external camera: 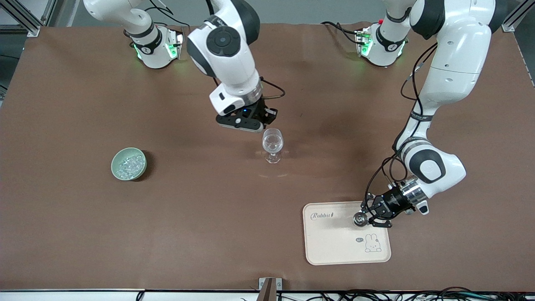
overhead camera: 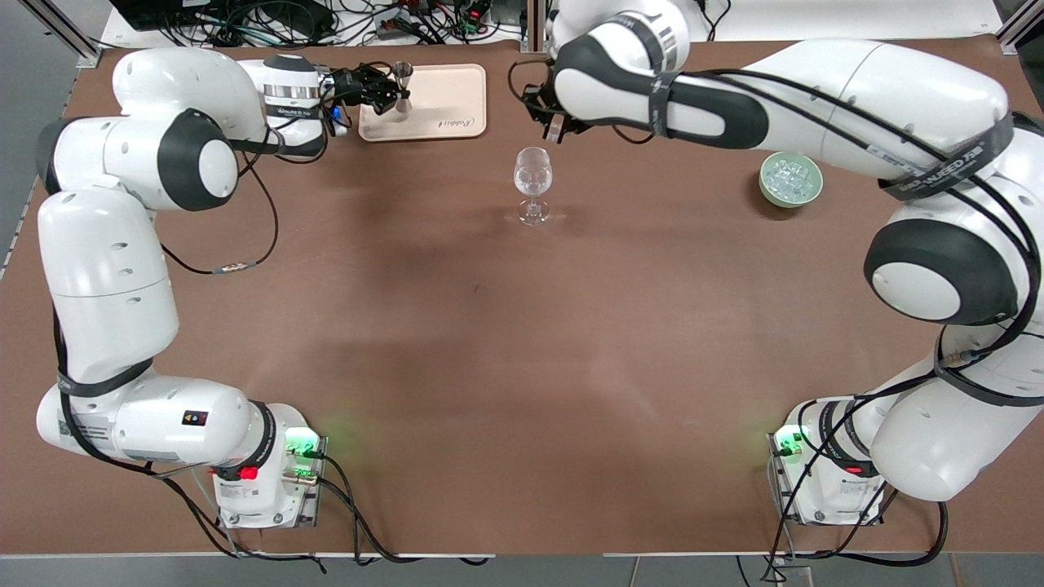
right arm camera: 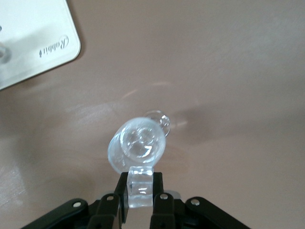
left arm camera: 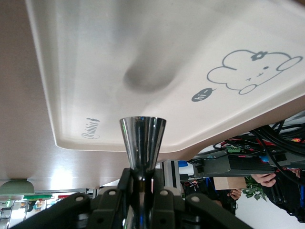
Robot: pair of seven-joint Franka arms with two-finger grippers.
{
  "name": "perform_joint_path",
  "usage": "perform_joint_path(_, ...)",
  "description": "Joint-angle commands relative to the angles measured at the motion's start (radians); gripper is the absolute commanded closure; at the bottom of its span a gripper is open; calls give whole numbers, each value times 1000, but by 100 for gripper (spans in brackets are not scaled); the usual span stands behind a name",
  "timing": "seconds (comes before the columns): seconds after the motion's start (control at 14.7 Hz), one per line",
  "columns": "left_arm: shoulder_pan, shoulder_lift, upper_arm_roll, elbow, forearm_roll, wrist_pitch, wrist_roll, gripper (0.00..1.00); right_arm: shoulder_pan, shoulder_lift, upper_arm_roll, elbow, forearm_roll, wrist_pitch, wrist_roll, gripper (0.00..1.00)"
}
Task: Pour wine and add ice with both arms
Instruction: 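Carry the jigger to the tray while the right gripper brings the ice, then drop the ice into the glass while the left gripper releases the jigger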
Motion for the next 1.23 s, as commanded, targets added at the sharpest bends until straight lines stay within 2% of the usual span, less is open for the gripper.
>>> perform_joint_path(0.0,-4,59,7,73,-54,-34,35,98,40,37,-14,32,26,7,38,99)
perform_joint_path(0.2,3,77,9,74,-173,-58,174,96,46,80,-14,65,25,12,45,99)
perform_joint_path(0.34,5,82,15,70,-197,-97,187,86,41,95,-15,79,23,12,45,99)
perform_joint_path(0.41,5,82,26,69,-204,-104,195,68,38,100,-15,85,21,12,45,99)
perform_joint_path(0.48,5,82,35,69,-217,-123,205,1,37,109,-17,93,21,12,45,99)
perform_joint_path(0.82,14,77,43,44,-226,-159,233,0,34,139,-20,107,14,12,44,99)
perform_joint_path(1.02,17,30,99,-49,-211,-230,238,0,35,141,-20,107,12,12,44,98)
perform_joint_path(1.16,13,17,153,-64,-147,-305,245,0,34,141,-20,107,12,12,44,96)
